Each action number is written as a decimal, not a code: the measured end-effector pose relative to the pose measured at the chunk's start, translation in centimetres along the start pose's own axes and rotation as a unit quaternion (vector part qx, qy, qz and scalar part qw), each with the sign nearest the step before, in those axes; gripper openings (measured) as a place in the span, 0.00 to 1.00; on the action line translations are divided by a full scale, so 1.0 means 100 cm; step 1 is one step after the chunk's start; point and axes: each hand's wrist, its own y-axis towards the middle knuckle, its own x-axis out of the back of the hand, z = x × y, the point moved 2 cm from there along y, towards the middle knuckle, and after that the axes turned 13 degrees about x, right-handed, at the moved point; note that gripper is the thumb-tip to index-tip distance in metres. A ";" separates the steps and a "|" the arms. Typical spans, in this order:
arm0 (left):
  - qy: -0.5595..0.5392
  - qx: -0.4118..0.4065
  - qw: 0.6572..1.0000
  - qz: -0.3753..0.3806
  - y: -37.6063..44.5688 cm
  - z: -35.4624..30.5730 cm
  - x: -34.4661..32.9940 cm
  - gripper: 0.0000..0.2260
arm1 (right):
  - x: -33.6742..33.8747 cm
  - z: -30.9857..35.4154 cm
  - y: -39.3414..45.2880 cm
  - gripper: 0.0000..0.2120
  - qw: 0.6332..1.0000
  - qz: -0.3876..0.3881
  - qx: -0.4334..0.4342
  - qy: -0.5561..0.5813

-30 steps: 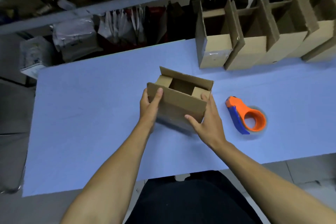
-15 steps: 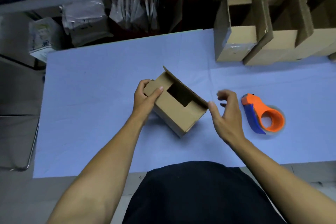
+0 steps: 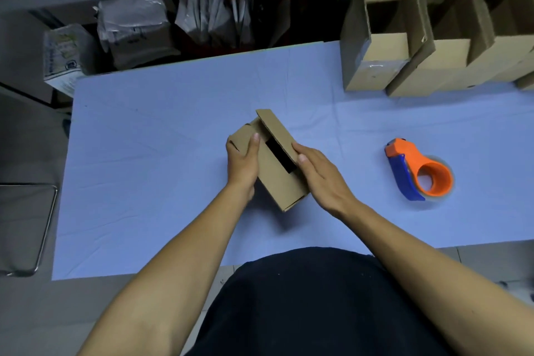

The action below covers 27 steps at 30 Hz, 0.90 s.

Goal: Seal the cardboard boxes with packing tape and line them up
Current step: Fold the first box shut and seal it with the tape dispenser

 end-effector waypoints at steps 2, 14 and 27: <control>0.010 -0.020 1.000 0.002 -0.004 -0.001 -0.006 0.18 | 0.006 -0.001 0.001 0.13 0.998 -0.014 -0.030 0.055; 0.120 -0.045 0.984 0.125 -0.021 0.015 -0.030 0.37 | -0.007 -0.026 0.013 0.42 0.987 -0.059 -0.093 0.120; 0.135 -0.100 0.984 0.053 -0.013 0.017 -0.031 0.36 | -0.008 -0.017 0.021 0.37 0.995 -0.061 -0.074 0.022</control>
